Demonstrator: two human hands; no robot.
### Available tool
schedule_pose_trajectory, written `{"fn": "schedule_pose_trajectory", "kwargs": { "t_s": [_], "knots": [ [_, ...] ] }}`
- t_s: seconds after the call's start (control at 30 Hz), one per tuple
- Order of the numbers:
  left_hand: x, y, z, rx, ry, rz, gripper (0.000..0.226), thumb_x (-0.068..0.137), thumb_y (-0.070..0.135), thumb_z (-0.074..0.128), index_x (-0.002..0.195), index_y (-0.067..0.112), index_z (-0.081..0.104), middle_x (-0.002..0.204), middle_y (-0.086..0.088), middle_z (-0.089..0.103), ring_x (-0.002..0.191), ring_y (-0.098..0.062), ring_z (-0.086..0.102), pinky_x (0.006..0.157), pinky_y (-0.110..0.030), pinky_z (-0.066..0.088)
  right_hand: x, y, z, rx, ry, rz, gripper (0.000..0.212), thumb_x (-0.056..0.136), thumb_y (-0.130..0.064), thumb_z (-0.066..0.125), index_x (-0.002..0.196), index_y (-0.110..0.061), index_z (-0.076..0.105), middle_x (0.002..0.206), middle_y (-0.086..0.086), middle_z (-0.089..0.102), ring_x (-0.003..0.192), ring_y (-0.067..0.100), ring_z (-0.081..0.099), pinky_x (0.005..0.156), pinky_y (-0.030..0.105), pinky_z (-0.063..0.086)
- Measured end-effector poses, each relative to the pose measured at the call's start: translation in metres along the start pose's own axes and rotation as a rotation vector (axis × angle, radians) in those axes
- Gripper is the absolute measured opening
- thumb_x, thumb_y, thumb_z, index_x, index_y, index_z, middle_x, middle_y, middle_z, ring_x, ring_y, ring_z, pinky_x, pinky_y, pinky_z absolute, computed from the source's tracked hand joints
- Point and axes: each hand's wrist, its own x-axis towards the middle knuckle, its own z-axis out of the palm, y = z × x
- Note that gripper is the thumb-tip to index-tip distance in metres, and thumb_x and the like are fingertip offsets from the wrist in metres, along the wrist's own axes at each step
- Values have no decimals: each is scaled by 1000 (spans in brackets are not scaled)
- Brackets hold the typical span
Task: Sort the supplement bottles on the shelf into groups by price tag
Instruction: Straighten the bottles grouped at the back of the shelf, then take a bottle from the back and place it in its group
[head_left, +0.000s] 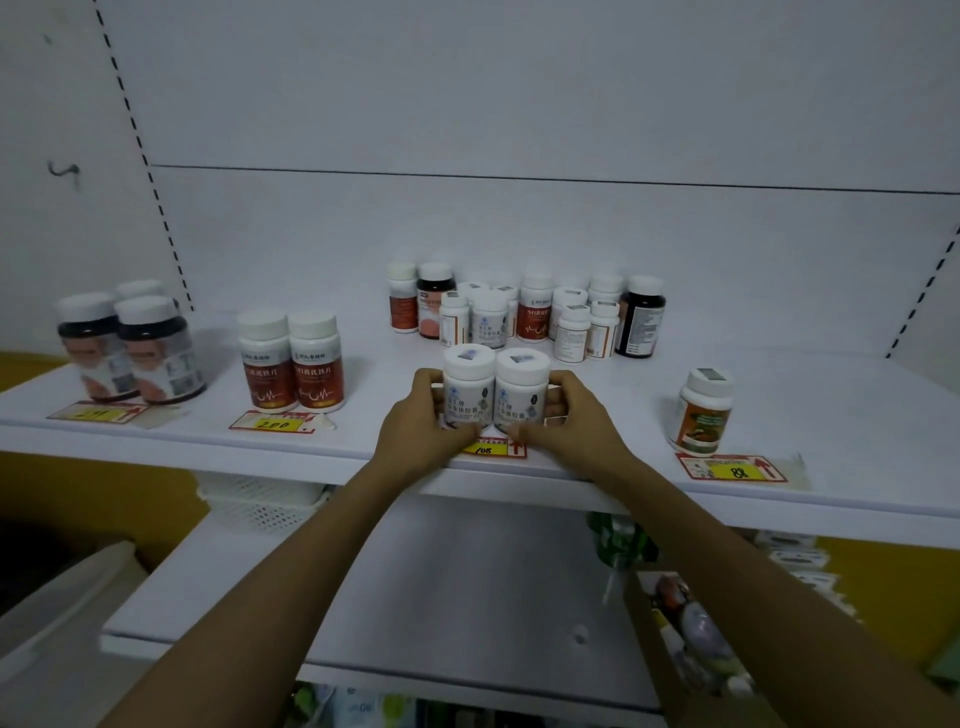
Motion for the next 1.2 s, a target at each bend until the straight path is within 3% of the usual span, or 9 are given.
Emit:
{"fn": "schedule_pose_trajectory", "kwargs": {
  "t_s": [0.2,0.3,0.43,0.5,0.67,1.0,1.2],
  "knots": [
    [1,9,-19,-139,-94,-37,87,73,39,75,142,26,23,148,-2,37,130,-19,40,103,-35,38,2,-21,-14,88,-63,30,72,77,-27,76,136,-21,37,138,-1,46,127,17,44,102,32,41],
    [10,24,-35,-165,-33,16,73,82,51,58,142,26,27,148,-1,37,130,-19,40,101,-33,37,18,-50,-29,87,-31,-25,58,85,-32,68,135,-19,42,137,-2,46,127,16,44,99,29,38],
    [25,52,-56,-160,28,81,65,85,58,47,137,22,38,141,1,46,124,-16,47,102,-36,40,52,-86,-39,-8,-18,-74,44,86,-34,65,125,-19,52,122,3,57,114,19,56,90,30,46],
    [36,61,-63,-109,33,108,57,88,52,48,136,22,40,139,0,48,121,-17,49,96,-32,42,69,-97,-39,-105,-26,-91,41,87,-33,65,123,-16,54,114,6,61,109,22,58,90,33,48],
    [73,78,-82,81,-96,164,54,87,49,53,132,21,43,133,-4,53,105,-14,53,74,-22,46,114,-108,-32,-480,-100,-155,44,86,-34,65,123,-12,54,123,8,58,109,20,55,91,31,45],
    [162,62,-77,665,-331,240,59,83,52,58,131,20,46,130,-1,57,116,-20,53,99,-36,43,203,-95,-7,-967,-224,-109,57,86,-39,64,133,-11,46,139,7,48,124,24,47,96,34,39],
    [200,46,-67,833,-376,278,61,83,52,56,134,23,43,132,1,55,117,-21,52,97,-37,44,234,-66,15,-1045,-233,-33,49,84,-38,65,119,-6,55,119,11,60,106,26,57,86,35,48]
  ]
}}
